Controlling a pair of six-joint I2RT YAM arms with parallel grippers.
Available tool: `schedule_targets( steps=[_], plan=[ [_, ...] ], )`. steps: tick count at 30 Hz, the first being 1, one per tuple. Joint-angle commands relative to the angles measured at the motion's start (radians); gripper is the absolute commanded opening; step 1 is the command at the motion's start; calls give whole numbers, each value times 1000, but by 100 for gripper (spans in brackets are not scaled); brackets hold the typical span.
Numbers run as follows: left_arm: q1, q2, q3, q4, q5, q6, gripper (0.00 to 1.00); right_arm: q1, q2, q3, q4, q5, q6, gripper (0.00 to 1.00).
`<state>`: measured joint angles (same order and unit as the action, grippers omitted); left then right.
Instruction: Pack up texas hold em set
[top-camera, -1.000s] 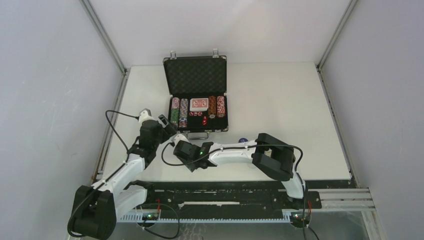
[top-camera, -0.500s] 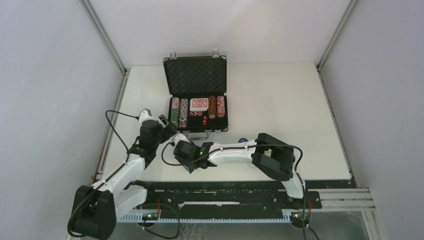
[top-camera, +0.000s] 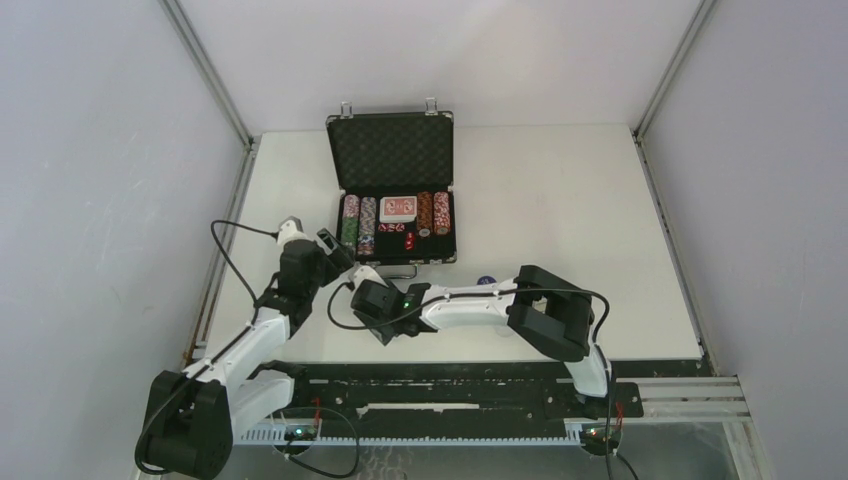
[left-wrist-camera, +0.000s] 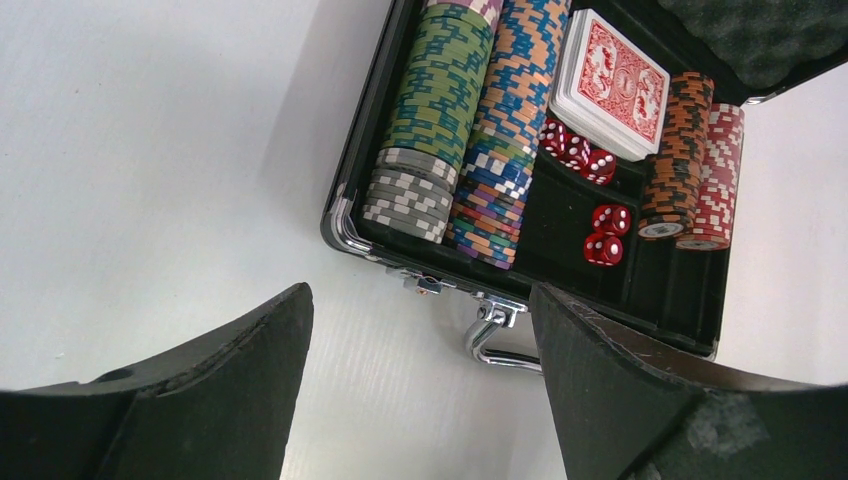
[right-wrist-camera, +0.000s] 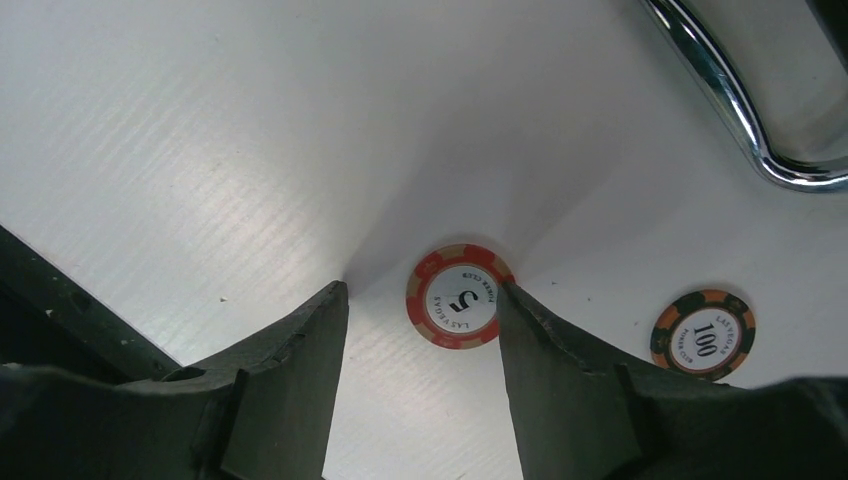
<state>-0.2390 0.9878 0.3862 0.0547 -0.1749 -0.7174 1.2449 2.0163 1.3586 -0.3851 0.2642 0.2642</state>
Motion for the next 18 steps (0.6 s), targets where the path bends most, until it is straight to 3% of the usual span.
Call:
schedule_targets(
  steps=[1, 18],
  plan=[
    [6, 2, -18, 50, 17, -8, 84, -13, -62, -12, -14, 30, 0, 65],
    [6, 25, -13, 52, 13, -2, 84, -66, -66, -6, -34, -60, -15, 66]
  ],
)
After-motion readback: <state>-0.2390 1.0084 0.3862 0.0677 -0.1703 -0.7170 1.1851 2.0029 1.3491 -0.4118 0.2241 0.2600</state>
